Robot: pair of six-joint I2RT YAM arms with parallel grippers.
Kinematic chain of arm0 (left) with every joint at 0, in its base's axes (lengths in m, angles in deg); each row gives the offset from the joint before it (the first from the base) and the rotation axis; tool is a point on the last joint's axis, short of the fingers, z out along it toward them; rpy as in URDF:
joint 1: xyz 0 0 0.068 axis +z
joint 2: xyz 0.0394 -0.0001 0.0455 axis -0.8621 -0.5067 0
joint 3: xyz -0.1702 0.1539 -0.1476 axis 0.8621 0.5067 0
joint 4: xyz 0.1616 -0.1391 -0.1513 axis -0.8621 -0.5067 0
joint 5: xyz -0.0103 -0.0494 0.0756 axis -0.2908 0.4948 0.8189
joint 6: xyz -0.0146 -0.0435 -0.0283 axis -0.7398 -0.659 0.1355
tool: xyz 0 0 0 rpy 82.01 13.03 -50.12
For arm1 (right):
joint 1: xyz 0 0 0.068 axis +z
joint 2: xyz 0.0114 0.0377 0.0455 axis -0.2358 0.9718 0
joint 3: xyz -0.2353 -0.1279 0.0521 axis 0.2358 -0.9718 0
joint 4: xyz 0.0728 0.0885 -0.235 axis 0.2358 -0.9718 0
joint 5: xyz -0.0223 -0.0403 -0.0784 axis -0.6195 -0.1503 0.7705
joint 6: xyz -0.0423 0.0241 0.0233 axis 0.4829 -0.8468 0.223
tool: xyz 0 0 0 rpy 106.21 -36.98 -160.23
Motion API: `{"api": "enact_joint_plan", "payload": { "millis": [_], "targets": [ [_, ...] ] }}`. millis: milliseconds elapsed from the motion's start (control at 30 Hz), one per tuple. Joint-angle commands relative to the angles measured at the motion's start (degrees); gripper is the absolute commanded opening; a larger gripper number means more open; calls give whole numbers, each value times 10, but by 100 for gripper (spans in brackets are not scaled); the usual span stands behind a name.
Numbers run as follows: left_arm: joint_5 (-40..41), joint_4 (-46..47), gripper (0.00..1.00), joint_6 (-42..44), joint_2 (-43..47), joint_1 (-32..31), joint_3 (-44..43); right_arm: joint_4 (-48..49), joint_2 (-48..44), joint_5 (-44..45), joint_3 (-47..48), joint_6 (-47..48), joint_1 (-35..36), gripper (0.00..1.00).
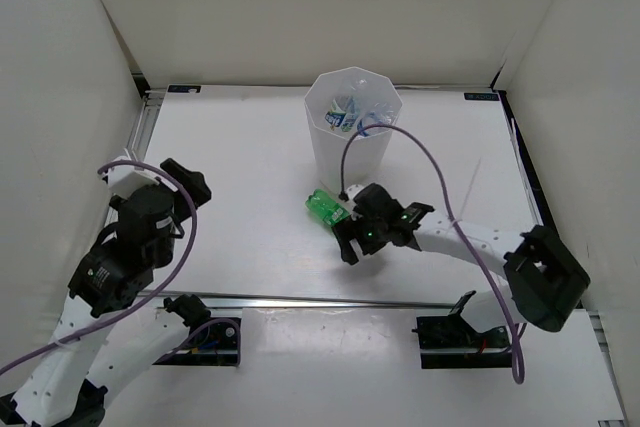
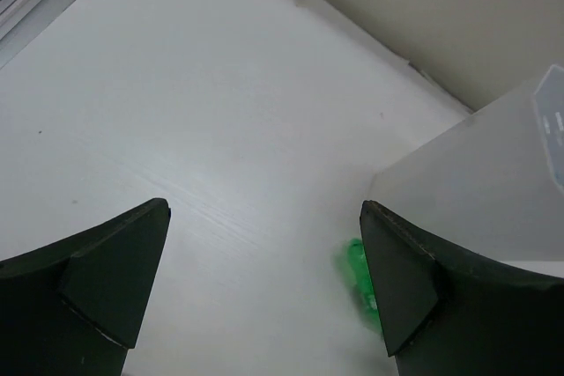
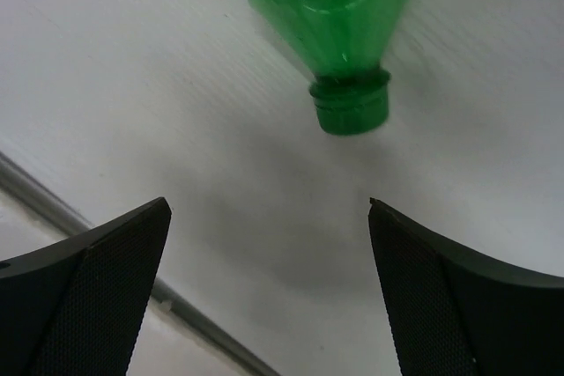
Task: Put the plastic bottles in the bin
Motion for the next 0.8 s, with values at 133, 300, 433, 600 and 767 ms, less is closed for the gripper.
{"api": "enact_joint_plan", "payload": {
  "millis": [133,300,433,600,767],
  "targets": [
    [25,-100,100,-17,49,-1,-16,94,67,204,60,66,111,100],
    [31,-133,100,-17,55,-1,-30,100,114,283,101,91,124,100],
    [31,-146,100,-17,60,-1,-43,118,139,293,121,128,124,100],
    [25,-156,100,-6,65,-1,-54,129,182,288,157,165,111,100],
    [25,-162,100,-6,65,-1,-54,136,204,263,176,165,93,100]
  ]
}}
